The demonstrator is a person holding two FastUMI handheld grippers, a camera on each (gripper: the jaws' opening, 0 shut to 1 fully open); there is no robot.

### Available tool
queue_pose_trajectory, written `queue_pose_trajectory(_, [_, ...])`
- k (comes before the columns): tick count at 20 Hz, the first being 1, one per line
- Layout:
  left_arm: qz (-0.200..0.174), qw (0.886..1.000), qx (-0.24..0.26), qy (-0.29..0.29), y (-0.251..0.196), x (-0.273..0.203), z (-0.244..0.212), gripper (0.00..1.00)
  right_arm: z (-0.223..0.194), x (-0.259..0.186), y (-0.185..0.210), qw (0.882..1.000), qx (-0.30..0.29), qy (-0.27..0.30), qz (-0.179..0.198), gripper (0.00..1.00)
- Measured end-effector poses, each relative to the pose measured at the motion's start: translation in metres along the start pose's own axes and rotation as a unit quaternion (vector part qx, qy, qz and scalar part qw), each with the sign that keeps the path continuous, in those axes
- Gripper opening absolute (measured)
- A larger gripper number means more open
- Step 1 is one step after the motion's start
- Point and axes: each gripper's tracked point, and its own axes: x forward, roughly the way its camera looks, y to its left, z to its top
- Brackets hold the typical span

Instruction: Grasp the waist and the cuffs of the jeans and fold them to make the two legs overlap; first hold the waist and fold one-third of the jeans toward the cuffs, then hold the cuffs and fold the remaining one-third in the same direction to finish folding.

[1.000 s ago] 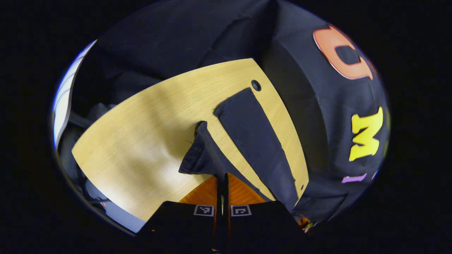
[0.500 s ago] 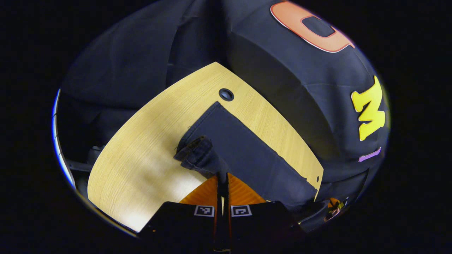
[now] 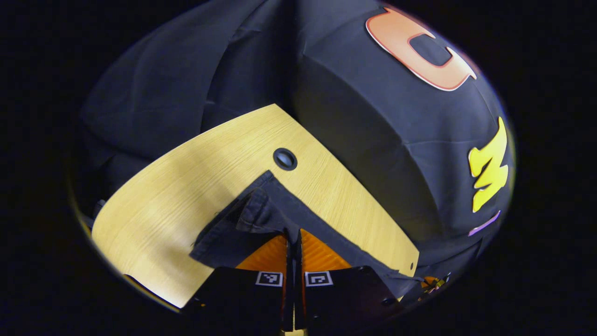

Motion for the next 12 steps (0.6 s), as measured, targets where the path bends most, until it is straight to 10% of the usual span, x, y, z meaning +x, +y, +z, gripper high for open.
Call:
queue_pose_trajectory(8, [0.004, 0.999, -0.031, -0.027, 0.007, 0.048, -0.004, 0.13, -0.007, 0.033, -0.021, 0.999, -0.004, -0.005, -0.031, 0.07])
queue_pose_trajectory(12, [-0.004, 0.999, -0.037, -0.04, 0.0, 0.041, 0.004, 0.79, -0.015, 0.033, -0.012, 0.999, -0.031, -0.008, -0.025, 0.3])
